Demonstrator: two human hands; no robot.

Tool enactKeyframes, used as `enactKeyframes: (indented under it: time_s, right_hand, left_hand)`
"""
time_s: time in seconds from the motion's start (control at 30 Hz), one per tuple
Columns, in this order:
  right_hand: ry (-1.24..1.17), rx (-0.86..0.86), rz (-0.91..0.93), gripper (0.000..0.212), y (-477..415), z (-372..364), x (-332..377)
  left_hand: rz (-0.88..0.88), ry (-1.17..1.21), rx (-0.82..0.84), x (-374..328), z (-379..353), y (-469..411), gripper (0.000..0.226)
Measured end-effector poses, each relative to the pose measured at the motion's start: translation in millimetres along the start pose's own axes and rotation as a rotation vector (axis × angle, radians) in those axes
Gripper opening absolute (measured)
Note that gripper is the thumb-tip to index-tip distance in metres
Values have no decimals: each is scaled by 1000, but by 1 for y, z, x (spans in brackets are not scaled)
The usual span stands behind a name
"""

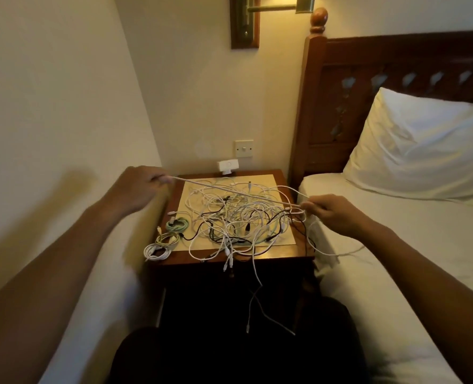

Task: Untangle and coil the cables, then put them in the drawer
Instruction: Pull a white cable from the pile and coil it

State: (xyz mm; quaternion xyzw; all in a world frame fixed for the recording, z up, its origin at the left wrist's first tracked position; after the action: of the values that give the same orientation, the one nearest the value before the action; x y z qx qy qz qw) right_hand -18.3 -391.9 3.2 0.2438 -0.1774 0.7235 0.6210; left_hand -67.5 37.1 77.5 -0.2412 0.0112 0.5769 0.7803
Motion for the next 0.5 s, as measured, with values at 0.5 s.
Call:
enactKeyframes:
  time_s: [0.5]
  right_hand:
    - [-76,146,-63,37,19,-37,24]
  left_hand:
    - [-52,282,367,-70,-47,0,35]
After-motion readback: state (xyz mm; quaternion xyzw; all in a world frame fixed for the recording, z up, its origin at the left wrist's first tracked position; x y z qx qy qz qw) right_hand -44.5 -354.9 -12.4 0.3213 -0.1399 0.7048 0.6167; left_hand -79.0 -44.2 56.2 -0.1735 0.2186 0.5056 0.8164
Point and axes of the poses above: each hand's wrist, its own y-axis away from the middle knuckle, its own z-axis out of the back of the hand, x = y × z, the point moved 3 cm from there along -y, towards the middle knuckle, and after that the axes turned 14 degrees about -z, right-handed, at the moved point
